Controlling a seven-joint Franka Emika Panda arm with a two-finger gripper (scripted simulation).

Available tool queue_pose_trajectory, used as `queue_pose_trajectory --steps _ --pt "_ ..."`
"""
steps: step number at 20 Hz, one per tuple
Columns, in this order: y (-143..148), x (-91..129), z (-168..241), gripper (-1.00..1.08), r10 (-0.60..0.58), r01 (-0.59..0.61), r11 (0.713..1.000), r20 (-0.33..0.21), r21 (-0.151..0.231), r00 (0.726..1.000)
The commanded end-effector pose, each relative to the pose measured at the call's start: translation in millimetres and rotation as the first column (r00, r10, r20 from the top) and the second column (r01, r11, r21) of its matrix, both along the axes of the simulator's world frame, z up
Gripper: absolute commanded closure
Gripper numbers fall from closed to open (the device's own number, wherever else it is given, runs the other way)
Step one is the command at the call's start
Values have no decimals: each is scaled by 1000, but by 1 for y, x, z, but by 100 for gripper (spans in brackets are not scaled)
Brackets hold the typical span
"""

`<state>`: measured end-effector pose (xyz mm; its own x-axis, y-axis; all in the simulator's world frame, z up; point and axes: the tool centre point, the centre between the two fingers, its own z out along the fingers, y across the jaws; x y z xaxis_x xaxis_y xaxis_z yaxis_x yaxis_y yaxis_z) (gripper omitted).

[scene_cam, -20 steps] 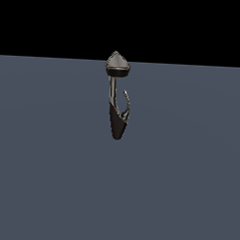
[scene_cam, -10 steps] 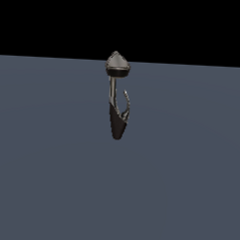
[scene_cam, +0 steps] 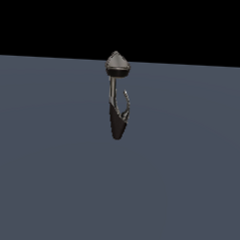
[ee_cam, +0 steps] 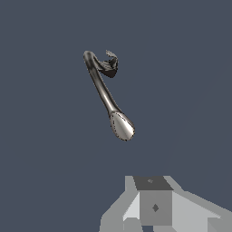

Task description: Turn on the faucet by rotating a designated handle.

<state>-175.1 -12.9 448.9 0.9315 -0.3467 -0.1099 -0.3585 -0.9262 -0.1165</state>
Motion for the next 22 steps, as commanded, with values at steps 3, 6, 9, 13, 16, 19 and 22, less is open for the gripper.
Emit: queue_pose_trajectory --steps 3,6,9,13,16,19,22 --pt "6 29 -21 108 -99 101 994 -55 44 994" --pt "10 49 -36 108 -163 169 983 -93 70 982" --pt "12 68 -52 108 -224 238 967 -134 93 965" --pt "14 93 -74 108 -304 329 937 -190 121 934" --pt "14 111 -91 108 -360 398 907 -234 137 903" --pt "14 130 -109 108 -414 465 872 -278 151 867" --pt "13 148 -128 108 -464 531 832 -324 162 825"
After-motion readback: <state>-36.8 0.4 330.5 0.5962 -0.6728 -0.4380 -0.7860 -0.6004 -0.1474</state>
